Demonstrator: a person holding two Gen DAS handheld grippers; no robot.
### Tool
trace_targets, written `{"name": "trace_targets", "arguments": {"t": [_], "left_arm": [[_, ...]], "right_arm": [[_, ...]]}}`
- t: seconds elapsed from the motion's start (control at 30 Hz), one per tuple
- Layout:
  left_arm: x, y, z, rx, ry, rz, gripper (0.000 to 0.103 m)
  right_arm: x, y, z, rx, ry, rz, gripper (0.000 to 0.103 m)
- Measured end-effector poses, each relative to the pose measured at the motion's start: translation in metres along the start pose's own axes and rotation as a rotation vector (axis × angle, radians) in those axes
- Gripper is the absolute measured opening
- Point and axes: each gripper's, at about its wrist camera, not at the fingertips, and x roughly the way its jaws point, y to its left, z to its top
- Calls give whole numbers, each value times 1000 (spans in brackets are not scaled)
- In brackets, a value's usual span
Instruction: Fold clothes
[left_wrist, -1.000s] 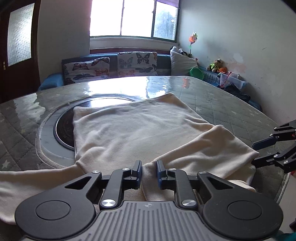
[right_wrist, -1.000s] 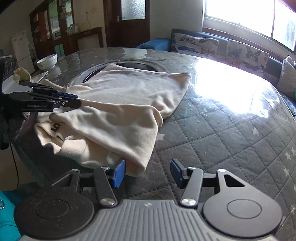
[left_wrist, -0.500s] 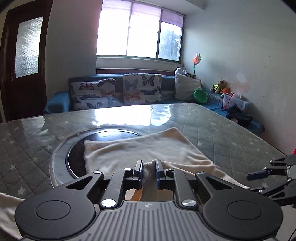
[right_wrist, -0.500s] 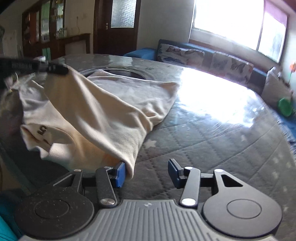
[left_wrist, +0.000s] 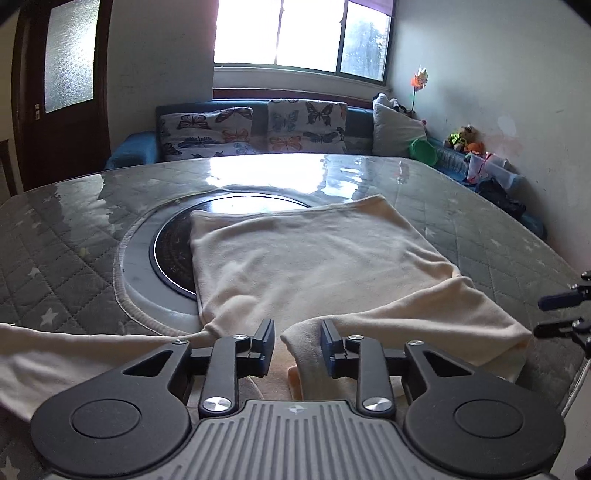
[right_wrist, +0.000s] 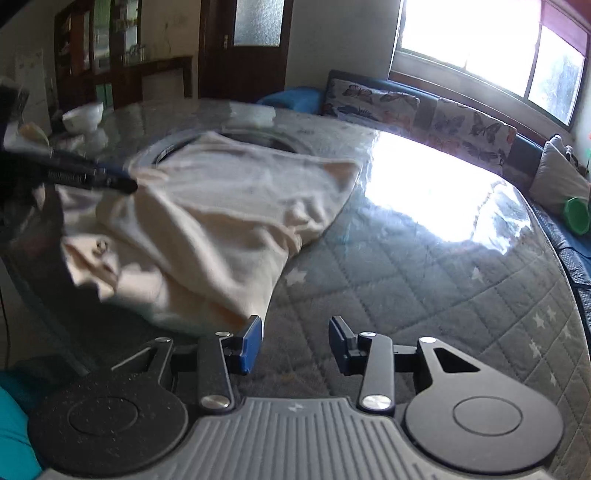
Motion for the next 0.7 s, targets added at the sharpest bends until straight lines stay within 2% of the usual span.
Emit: {"name": "trace_targets", "arguments": {"t": [0.17,0.33,0.5,0.6,0.7], "left_arm": [[-10,-10,-4,11,-20,-23,31],[-10,-22,-14,52,-5,-57,31],[-7,-16,-22,68,30,-3,31],[-8,-4,-25,54,43,45,31],[-16,1,-21,33,24,54,31]], "right_arm": [[15,-4,30,24,-68,60,30],[50,6,50,-3,-69,128,21],[80,10,47,-32,-45,98,15],[79,6,48,-8,-55,91,15],[74,4,51,3,-65,85,16]]}}
